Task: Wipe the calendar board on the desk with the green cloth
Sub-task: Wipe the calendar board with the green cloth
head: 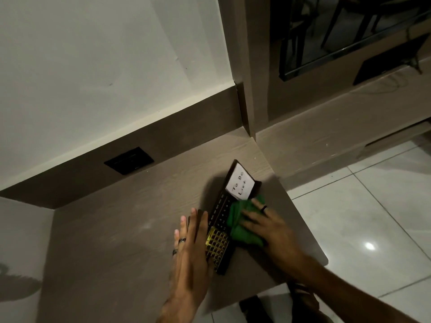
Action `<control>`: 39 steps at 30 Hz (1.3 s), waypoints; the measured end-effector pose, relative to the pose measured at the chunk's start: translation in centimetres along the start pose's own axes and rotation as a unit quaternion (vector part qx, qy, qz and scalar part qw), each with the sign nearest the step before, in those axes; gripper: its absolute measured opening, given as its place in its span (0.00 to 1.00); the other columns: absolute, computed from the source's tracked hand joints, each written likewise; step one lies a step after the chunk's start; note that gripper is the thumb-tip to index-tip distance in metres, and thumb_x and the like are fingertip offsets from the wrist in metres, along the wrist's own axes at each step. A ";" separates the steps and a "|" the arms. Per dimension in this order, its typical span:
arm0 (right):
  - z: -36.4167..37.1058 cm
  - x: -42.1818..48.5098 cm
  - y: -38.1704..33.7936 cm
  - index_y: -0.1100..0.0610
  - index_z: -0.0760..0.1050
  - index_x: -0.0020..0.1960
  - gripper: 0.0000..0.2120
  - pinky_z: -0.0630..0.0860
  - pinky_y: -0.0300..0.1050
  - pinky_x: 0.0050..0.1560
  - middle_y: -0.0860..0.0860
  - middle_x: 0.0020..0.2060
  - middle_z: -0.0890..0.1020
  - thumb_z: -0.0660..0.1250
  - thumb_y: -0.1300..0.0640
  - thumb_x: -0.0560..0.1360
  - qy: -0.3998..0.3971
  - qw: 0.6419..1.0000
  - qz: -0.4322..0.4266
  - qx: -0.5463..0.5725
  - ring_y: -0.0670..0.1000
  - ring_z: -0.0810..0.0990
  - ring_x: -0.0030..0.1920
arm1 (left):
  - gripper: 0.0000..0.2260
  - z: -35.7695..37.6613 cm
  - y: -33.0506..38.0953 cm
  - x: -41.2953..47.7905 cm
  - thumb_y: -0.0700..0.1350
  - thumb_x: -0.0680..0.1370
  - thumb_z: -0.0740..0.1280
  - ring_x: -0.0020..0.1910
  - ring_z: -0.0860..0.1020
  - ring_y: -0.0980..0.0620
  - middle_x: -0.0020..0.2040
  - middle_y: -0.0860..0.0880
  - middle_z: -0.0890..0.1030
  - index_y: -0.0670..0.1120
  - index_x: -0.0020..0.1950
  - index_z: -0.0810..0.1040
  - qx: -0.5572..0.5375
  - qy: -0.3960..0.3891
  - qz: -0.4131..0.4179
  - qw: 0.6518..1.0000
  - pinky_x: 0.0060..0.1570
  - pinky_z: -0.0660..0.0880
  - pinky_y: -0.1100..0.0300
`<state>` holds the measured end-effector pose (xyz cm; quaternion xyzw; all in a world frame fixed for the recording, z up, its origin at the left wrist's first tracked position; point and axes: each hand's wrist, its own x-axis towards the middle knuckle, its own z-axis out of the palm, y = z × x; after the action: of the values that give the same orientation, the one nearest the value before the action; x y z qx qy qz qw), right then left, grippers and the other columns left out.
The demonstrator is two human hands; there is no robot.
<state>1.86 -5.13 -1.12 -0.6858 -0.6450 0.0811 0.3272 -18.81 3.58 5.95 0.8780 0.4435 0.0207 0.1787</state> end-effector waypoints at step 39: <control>1.0 0.8 -9.4 0.46 0.76 0.63 0.32 0.61 0.50 0.60 0.46 0.64 0.79 0.82 0.51 0.61 -0.062 0.985 -0.159 0.009 0.55 0.69 0.63 | 0.25 0.3 -0.6 -2.1 0.42 0.81 0.64 0.80 0.55 0.47 0.80 0.47 0.62 0.47 0.78 0.63 -0.215 0.045 -0.062 0.974 0.79 0.54 0.43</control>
<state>-6.36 -4.48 3.54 -0.5652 -0.7641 0.0765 0.3015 -20.51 2.19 5.74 0.7878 0.4901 0.1438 0.3442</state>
